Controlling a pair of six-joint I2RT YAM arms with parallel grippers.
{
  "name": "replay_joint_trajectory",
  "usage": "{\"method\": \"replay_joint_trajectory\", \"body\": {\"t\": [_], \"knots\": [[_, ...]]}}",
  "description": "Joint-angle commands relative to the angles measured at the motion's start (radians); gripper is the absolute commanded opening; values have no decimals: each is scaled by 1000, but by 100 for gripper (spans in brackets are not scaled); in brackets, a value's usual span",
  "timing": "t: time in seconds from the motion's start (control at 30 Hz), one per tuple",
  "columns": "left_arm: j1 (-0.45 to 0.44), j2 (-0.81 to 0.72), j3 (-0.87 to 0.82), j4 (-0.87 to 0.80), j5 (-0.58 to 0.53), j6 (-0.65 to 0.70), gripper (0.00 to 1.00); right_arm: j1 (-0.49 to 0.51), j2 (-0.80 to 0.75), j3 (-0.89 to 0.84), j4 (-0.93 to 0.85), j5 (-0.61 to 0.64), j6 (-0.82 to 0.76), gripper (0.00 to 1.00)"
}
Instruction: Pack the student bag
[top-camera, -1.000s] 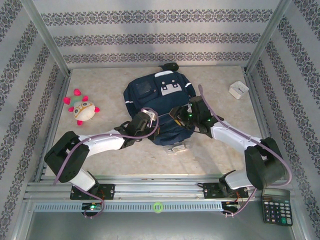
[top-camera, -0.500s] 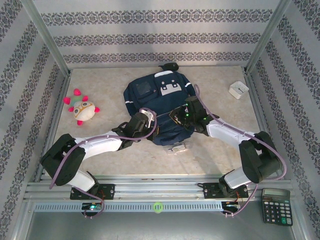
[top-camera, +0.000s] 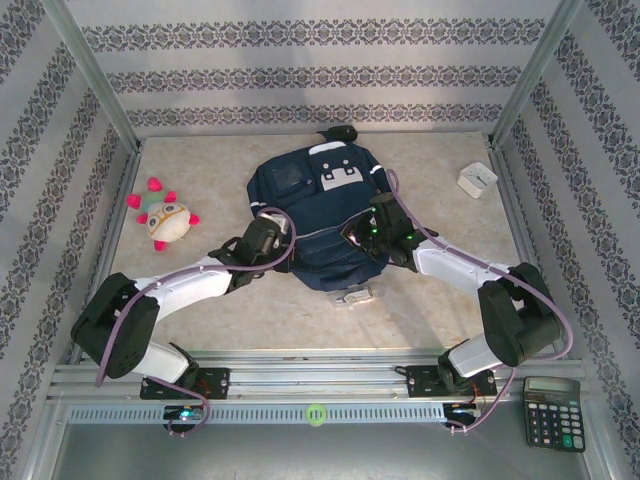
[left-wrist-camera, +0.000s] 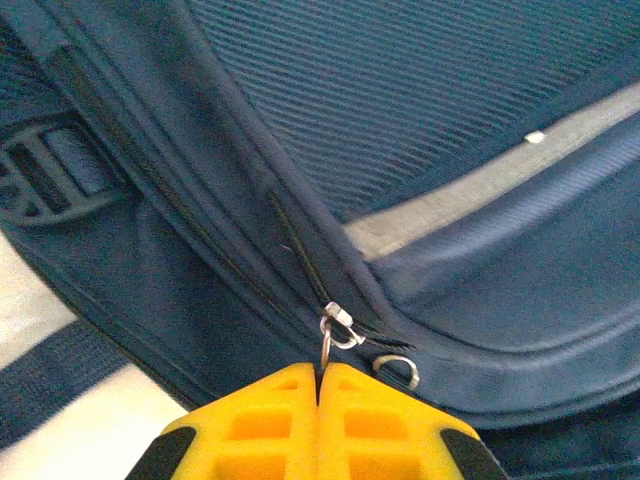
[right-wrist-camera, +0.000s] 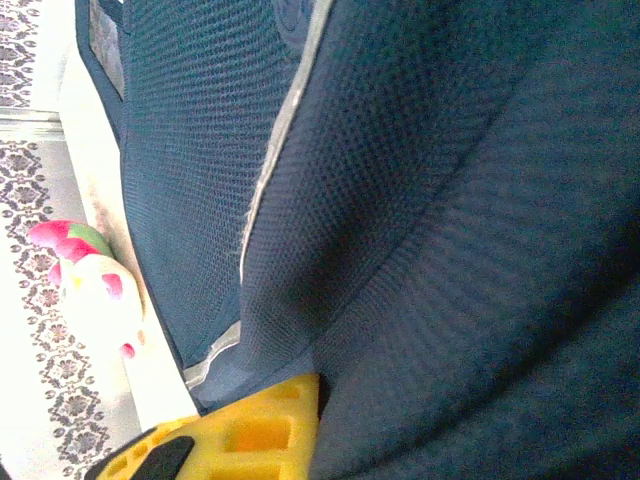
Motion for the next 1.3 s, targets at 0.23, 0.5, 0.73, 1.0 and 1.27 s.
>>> {"method": "replay_joint_trajectory", "body": {"t": [0.23, 0.5, 0.73, 1.0, 1.27], "knots": [[200, 20, 57, -81, -56, 130, 0, -25, -46, -7, -16, 46, -37, 2], [197, -50, 102, -42, 172, 363, 53, -48, -134, 58, -133, -27, -116, 43], [90, -20, 217, -136, 263, 700, 70, -171, -257, 94, -473, -29, -284, 52], [-79, 197, 400, -148, 100, 851, 88, -247, -433, -51, -571, -8, -275, 56], [-106, 361, 528, -134, 42, 817, 89, -248, -492, -108, -615, -1, -245, 59]]}}
